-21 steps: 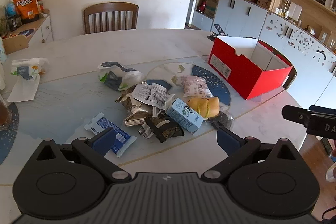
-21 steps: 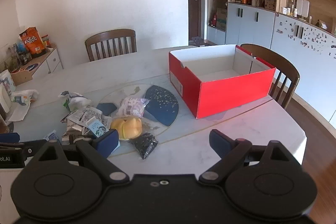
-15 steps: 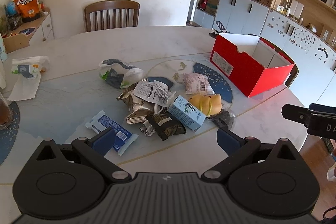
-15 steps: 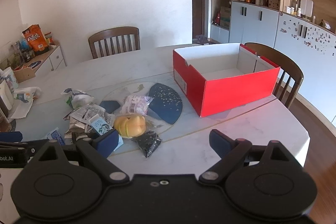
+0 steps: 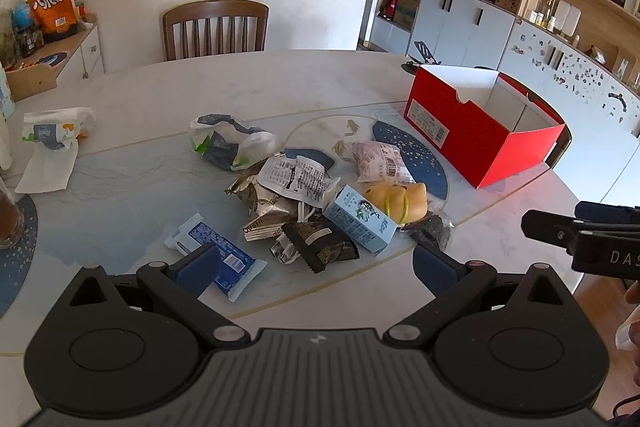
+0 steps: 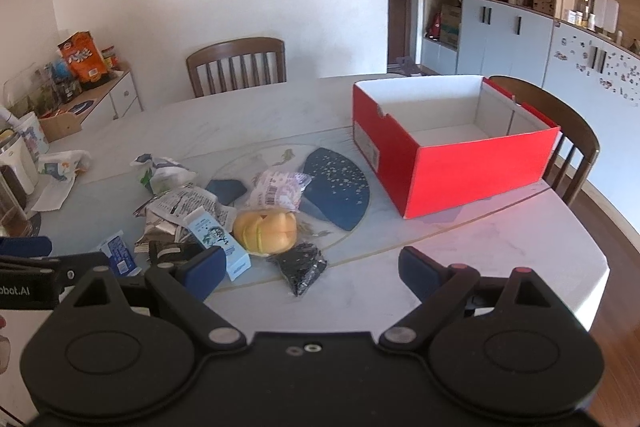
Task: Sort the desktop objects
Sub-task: 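Move the left tool toward the blue wrapped bar while the right tool approaches the black bag, then close the left tool on the blue bar while the right tool grasps the black bag, then carry the blue bar with the left tool and black bag with the right tool into the red box, then open the left tool to drop the blue bar while the right tool releases the black bag, then move both tools back over the snacks on the lazy susan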
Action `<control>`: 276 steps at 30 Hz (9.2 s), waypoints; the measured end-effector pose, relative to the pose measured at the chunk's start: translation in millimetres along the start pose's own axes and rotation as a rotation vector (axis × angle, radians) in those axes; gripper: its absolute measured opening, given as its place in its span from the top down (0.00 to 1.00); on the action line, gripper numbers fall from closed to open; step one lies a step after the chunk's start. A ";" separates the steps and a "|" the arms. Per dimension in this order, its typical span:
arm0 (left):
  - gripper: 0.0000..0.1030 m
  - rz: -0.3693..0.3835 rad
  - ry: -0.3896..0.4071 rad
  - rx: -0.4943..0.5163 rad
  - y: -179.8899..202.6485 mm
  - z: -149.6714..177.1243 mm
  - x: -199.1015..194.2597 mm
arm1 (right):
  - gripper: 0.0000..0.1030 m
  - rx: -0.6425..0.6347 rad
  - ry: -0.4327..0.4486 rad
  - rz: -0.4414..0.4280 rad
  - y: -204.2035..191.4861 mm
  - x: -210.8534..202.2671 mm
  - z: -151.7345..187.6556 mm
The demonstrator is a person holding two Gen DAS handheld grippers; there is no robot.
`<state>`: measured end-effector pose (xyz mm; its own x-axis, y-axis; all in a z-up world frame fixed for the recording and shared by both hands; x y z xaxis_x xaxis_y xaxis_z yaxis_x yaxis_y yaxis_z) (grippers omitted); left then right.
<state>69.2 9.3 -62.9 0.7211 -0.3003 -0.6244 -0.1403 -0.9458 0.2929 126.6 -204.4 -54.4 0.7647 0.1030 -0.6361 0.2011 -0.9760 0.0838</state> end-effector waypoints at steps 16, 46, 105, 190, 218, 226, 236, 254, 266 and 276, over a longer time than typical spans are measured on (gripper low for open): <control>0.00 -0.039 -0.004 -0.026 -21.0 -9.1 18.4 | 0.11 -0.051 -0.039 -0.038 -11.5 30.1 1.0; 0.01 -0.270 -0.165 -0.223 -137.5 12.6 82.6 | 0.14 -0.213 -0.152 -0.054 -38.0 119.8 25.2; 0.65 -0.122 -0.080 -0.104 -32.4 -34.2 70.3 | 0.65 -0.151 -0.132 -0.071 -2.3 95.8 -7.8; 0.65 0.108 -0.568 0.085 165.6 -155.6 429.8 | 0.64 -0.326 -0.401 -0.110 198.2 322.1 -105.1; 0.35 0.170 -0.391 0.031 179.4 -187.0 377.7 | 0.54 -0.315 -0.347 -0.143 201.9 295.1 -119.7; 0.19 0.169 -0.299 0.049 181.8 -194.2 338.2 | 0.38 -0.308 -0.301 -0.170 193.5 271.6 -126.1; 0.00 0.179 -0.218 0.045 170.7 -187.7 297.1 | 0.30 -0.254 -0.242 -0.178 185.9 236.5 -130.9; 0.00 0.168 -0.152 0.048 115.9 -135.3 191.3 | 0.19 -0.200 -0.129 -0.187 109.0 147.8 -113.9; 0.00 0.143 -0.116 0.050 64.8 -98.8 130.8 | 0.19 -0.214 -0.126 -0.212 47.3 118.7 -98.5; 0.00 0.135 -0.114 0.074 36.0 -68.2 112.8 | 0.19 -0.238 -0.150 -0.241 -2.3 118.7 -83.7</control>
<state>191.7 -50.2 -73.5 0.6114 -0.4336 -0.6620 -0.2831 -0.9010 0.3287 268.1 -173.9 -65.9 0.5831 0.2777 -0.7635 0.5147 -0.8534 0.0827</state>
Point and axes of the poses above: each gripper's, at about its wrist camera, not at the fingertips, and x roughly the way its jaws point, y to its right, z to its underside, the point moved 9 cm from there along x, roughly the way its jaws point, and after that the axes turned 15 degrees about z, right-handed, at the moved point
